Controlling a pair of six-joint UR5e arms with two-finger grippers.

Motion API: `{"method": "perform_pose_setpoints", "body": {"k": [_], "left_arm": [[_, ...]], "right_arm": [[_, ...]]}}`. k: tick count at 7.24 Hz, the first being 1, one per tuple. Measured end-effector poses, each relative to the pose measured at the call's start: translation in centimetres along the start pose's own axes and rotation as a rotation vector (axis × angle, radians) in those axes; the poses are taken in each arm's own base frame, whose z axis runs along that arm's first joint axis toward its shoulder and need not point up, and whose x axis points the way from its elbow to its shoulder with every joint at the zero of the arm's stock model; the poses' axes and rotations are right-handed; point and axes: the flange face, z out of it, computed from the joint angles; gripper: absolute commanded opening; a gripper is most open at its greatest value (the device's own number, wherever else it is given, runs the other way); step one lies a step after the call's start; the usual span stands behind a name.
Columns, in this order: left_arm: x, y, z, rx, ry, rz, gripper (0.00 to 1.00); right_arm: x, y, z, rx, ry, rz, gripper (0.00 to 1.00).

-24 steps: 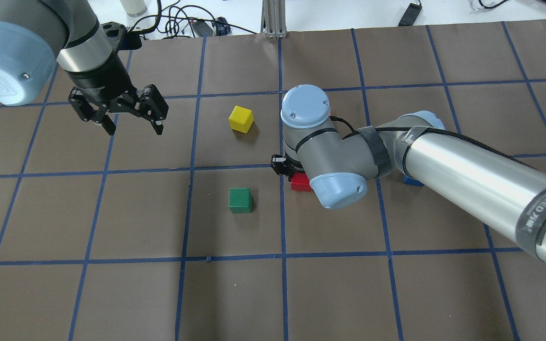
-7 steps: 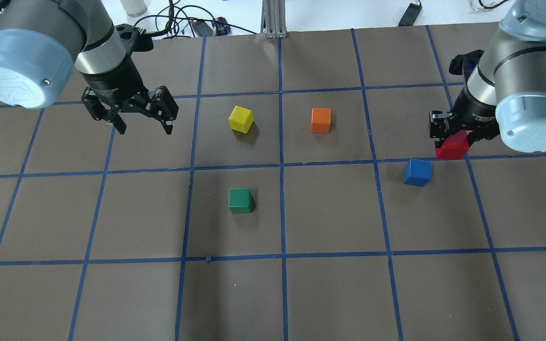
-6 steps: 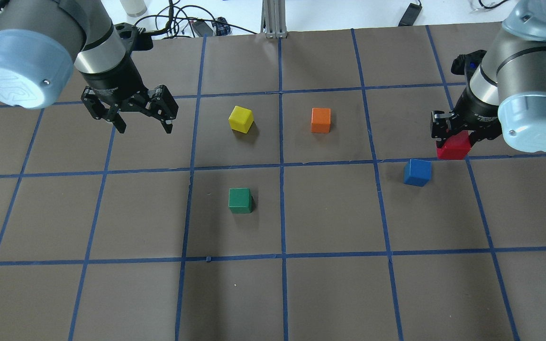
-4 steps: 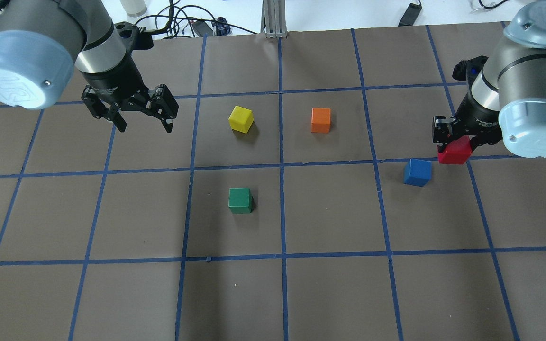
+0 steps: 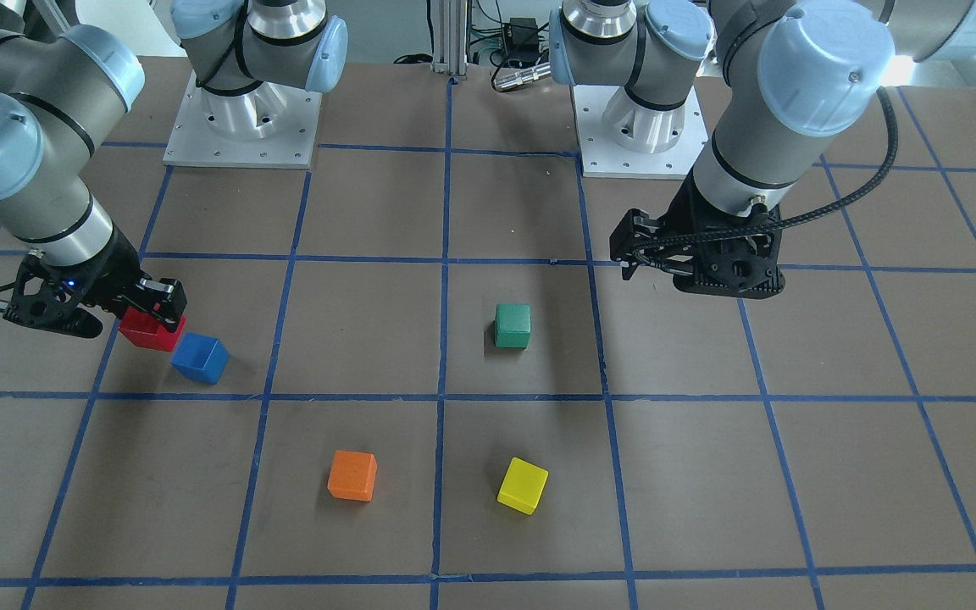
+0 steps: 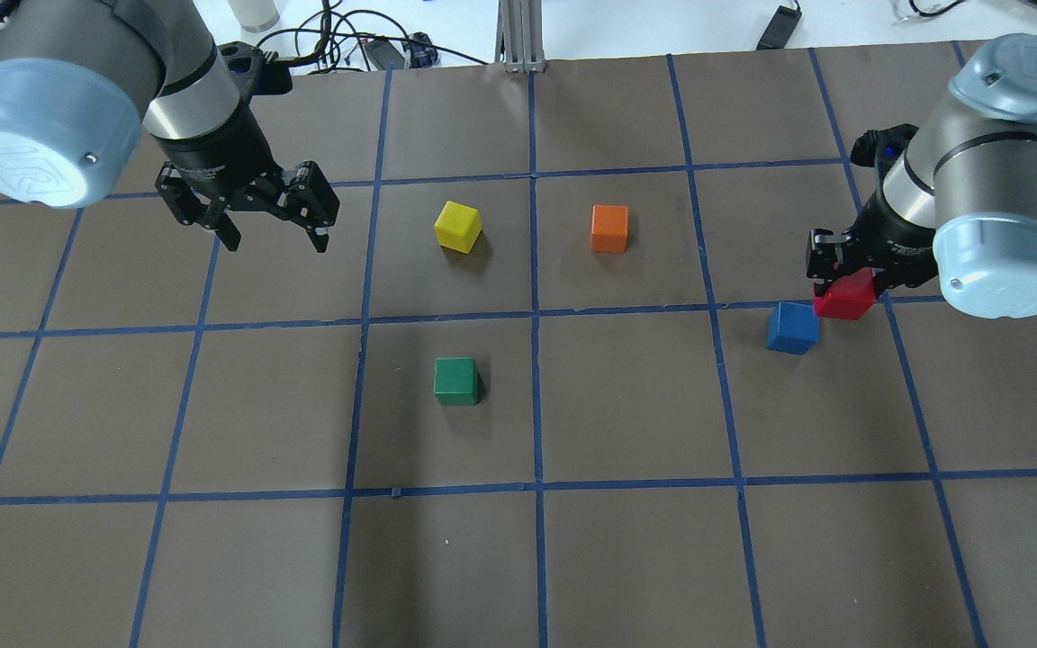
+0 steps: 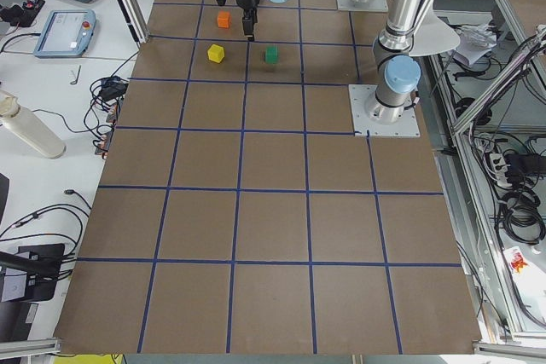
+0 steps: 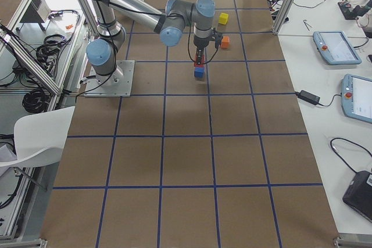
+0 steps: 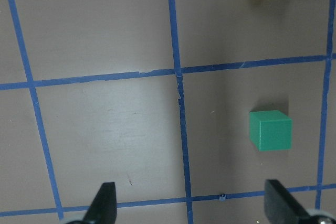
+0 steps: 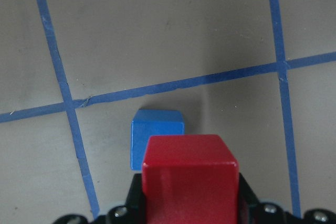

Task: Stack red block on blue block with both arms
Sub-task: 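Lower the red cube onto the blue cube with the right gripper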

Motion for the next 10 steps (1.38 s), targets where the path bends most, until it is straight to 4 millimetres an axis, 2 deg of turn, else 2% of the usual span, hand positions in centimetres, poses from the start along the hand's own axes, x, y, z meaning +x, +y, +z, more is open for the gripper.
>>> {"method": "perform_pose_setpoints", "body": {"k": [2,5,7,8,9,10], "left_arm": [[0.0,0.0,0.1,-0.001,0.0,0.001,1.0],[0.0,-0.1,0.0,0.0,0.001,0.001,1.0],[0.0,-0.2,0.0,0.0,0.001,0.0,1.0],[0.0,-0.2,0.0,0.0,0.002,0.0,1.0],[0.0,-0.2,0.1,0.0,0.002,0.0,1.0],[0.0,-0.2,0.1,0.0,0.002,0.0,1.0]], "right_arm": [[-0.4,0.2,1.5,0.022,-0.023,0.018,0.12],[-0.7,0.6,2.5,0.021,-0.032,0.04,0.13],[-0.8,0.9,3.4,0.006,-0.034,0.038,0.17],[-0.8,0.9,3.7,0.0,-0.035,0.035,0.27],[-0.9,0.8,3.9,-0.003,-0.036,0.031,0.48],[-0.9,0.8,4.0,-0.006,-0.035,0.03,0.81]]}}
